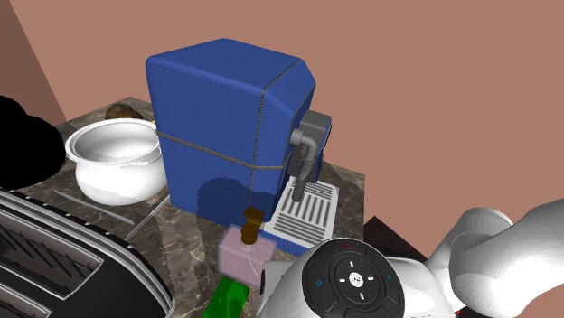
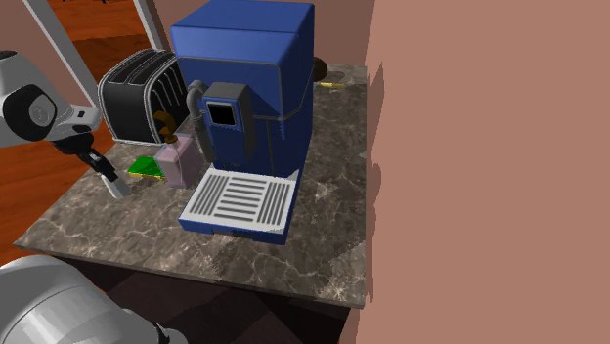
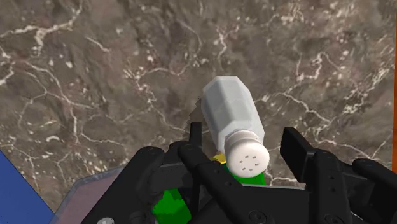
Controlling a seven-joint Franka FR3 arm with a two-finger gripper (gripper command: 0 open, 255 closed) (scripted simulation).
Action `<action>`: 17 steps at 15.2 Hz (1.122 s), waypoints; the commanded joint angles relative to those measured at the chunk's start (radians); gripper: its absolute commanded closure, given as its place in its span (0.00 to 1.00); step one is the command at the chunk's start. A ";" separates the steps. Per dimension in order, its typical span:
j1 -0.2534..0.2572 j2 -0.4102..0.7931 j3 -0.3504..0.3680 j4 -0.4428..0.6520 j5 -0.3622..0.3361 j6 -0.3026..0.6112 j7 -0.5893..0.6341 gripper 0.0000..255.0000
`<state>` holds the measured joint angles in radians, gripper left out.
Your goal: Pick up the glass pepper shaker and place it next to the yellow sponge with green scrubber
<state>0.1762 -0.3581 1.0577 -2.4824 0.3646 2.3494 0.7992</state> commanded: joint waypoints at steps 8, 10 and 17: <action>0.057 -0.087 -0.086 0.043 0.034 -0.126 -0.032 0.00; 0.068 -0.106 -0.106 0.056 0.038 -0.157 -0.037 0.00; 0.068 -0.106 -0.106 0.056 0.038 -0.157 -0.037 0.00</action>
